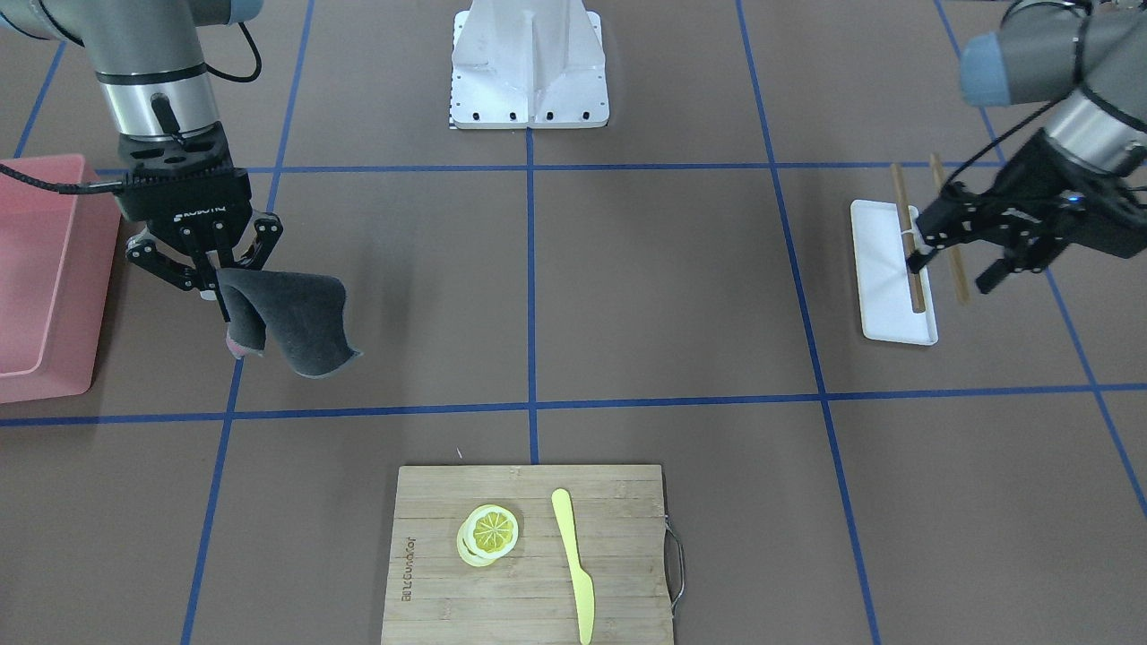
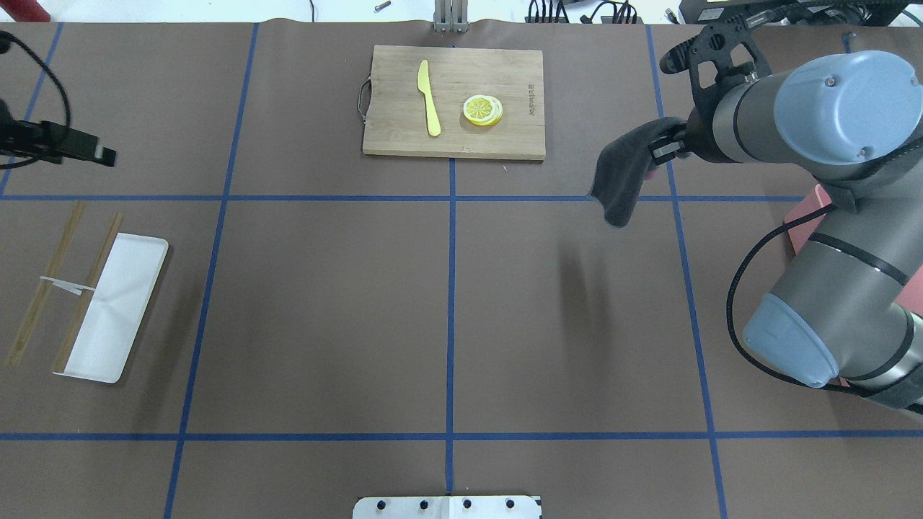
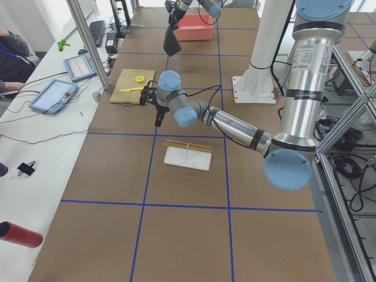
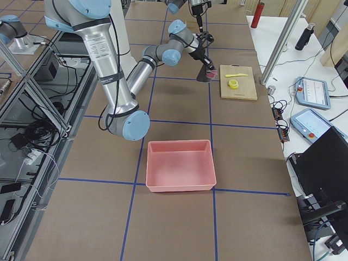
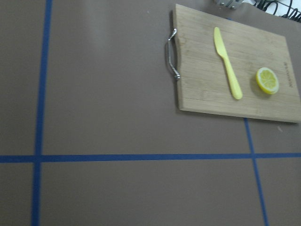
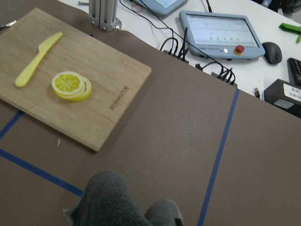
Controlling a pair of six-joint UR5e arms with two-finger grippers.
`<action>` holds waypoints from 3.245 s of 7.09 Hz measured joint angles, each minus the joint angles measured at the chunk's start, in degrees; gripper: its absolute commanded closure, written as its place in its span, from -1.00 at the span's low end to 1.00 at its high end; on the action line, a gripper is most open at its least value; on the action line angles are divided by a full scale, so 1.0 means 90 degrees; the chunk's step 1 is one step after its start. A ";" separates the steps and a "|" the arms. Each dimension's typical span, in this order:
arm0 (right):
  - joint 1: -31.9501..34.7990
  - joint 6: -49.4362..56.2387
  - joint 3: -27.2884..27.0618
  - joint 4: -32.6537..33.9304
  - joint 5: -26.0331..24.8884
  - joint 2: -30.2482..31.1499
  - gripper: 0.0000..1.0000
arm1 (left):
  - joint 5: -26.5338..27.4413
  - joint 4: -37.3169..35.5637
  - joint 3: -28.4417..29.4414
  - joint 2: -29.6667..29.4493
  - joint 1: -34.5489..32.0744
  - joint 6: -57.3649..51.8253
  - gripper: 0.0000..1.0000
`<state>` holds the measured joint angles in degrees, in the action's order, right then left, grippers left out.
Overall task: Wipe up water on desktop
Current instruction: 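Lower the cloth with the right gripper onto the table while the left arm withdraws, then wipe the table surface with the cloth held in the right gripper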
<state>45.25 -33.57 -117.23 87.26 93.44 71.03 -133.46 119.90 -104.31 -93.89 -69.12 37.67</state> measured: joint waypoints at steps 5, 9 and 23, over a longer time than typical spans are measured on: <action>-0.0655 -0.0946 0.0025 0.1889 0.0714 0.0119 1.00 | -0.0327 -0.3477 0.0309 0.0392 -0.2452 -0.5408 -0.97; -0.1514 -0.1618 0.0245 0.2744 0.0445 0.0237 1.00 | 0.0069 -0.3598 0.1013 0.0406 -0.2590 -0.5684 -0.97; -0.2450 -0.4264 0.0102 0.1751 -0.0016 -0.0165 1.00 | 0.0072 -0.3576 0.0962 0.0695 -0.2584 -0.5664 -0.97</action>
<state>23.20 -71.94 -116.31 103.01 93.29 69.55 -132.82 87.71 -95.66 -87.64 -92.37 -13.30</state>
